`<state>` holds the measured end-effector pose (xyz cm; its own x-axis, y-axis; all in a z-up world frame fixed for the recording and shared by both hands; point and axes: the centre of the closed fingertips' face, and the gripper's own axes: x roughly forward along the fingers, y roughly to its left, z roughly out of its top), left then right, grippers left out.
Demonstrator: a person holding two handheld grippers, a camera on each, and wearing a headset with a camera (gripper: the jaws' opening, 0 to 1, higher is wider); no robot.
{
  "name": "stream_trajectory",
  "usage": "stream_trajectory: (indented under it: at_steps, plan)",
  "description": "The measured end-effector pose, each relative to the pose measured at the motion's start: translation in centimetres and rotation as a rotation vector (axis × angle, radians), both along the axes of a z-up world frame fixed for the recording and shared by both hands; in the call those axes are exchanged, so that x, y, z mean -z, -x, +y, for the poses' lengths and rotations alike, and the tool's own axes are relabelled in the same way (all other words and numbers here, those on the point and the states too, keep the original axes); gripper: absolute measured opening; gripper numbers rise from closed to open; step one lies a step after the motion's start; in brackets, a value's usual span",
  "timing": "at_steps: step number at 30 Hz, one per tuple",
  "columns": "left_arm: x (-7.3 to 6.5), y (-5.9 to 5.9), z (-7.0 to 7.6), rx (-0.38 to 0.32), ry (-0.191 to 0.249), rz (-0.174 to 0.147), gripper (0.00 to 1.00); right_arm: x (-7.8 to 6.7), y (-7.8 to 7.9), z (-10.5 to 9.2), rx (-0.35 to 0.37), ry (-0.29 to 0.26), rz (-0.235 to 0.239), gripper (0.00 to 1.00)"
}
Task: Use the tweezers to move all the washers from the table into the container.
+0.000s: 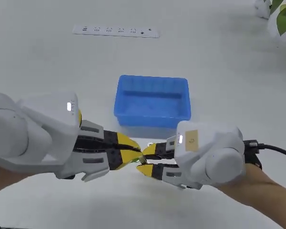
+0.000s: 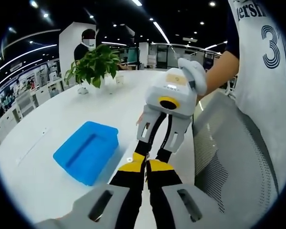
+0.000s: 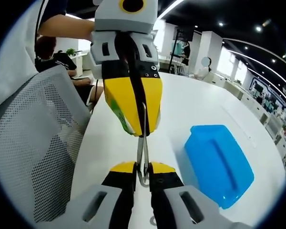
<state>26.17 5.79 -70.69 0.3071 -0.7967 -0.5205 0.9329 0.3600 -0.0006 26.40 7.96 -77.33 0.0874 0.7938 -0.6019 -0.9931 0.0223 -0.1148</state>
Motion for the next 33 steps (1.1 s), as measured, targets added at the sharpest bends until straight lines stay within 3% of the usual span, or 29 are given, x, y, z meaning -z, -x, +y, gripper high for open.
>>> stream_trajectory:
  at_steps: [15, 21, 33]
  plan:
    - [0.91, -0.18, 0.01, -0.008, -0.011, 0.029, 0.06, 0.89, -0.07, -0.02, -0.007, 0.010, 0.017, 0.12]
    - [0.89, -0.28, -0.03, -0.010, -0.014, 0.040, 0.06, 0.88, -0.11, -0.04, 0.001, 0.007, 0.040, 0.12]
    - [0.95, -0.23, -0.04, -0.012, -0.028, 0.053, 0.06, 0.75, -0.03, -0.10, -0.012, 0.014, 0.041, 0.12]
